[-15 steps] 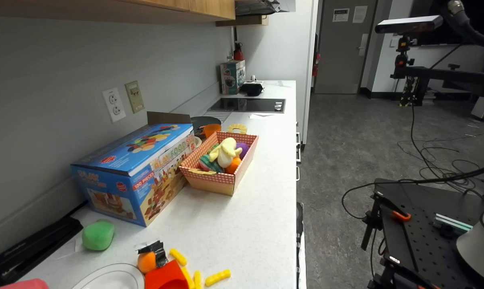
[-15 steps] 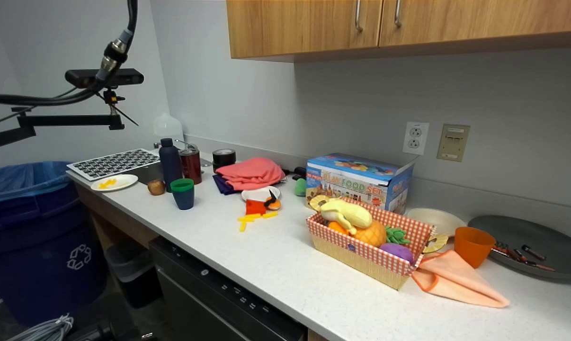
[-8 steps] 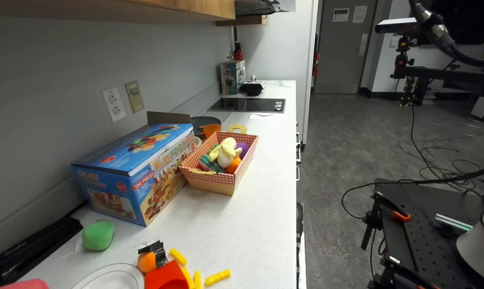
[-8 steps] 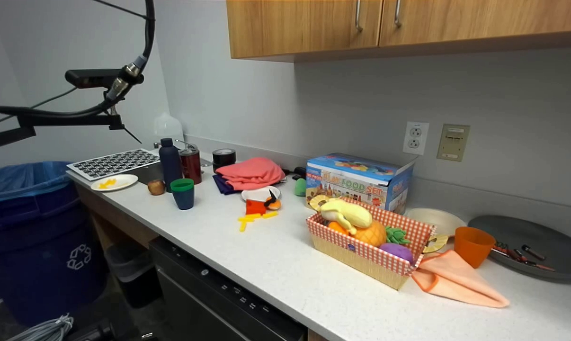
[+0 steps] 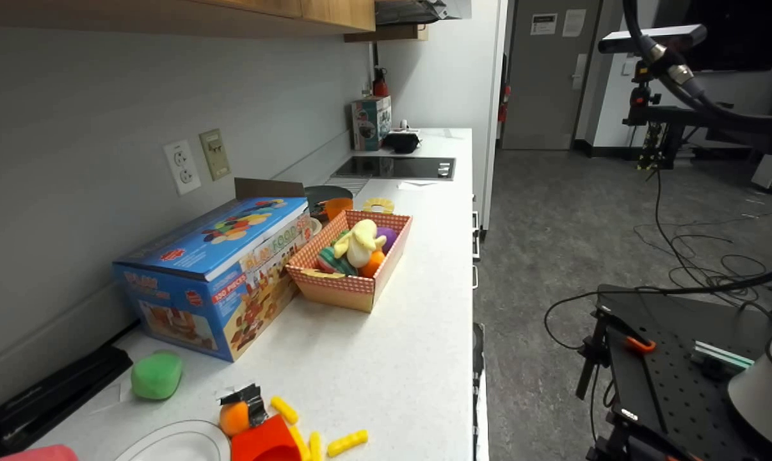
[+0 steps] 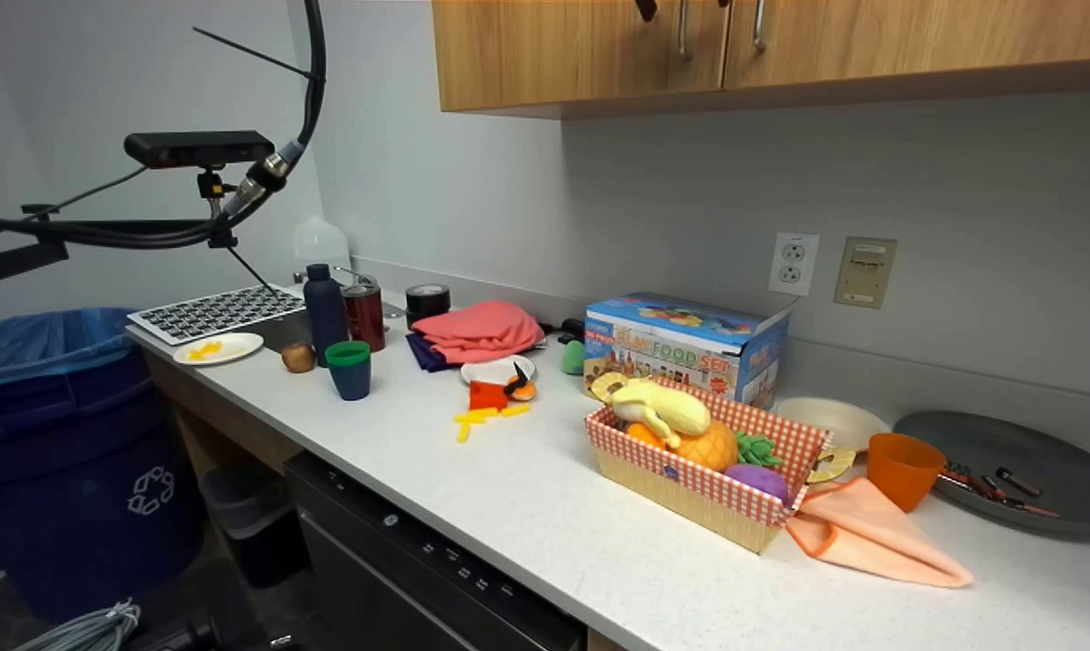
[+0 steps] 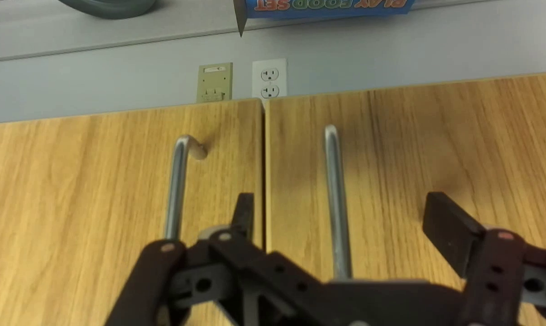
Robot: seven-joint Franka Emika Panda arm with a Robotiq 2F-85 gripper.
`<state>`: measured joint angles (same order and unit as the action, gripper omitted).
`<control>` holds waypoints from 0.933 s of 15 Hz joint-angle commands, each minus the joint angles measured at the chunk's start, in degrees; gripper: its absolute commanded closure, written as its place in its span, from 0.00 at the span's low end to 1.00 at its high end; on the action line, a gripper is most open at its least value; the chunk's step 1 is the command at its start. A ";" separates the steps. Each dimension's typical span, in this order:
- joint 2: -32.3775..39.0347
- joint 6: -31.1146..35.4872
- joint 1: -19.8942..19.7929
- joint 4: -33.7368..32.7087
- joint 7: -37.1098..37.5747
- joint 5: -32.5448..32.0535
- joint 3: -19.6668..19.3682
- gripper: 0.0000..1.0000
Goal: Open the left side of the drawer.
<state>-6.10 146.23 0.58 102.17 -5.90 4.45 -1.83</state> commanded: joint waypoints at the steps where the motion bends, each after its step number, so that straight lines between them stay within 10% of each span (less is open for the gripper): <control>1: 1.02 1.38 0.37 -1.22 -2.92 2.78 -0.02 0.30; 10: -1.10 0.49 1.26 1.13 -10.57 12.02 -1.21 0.98; 14: -3.99 -2.71 2.01 4.03 -14.96 18.93 -1.84 0.98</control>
<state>-6.22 146.64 1.00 102.58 -17.00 17.09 -3.61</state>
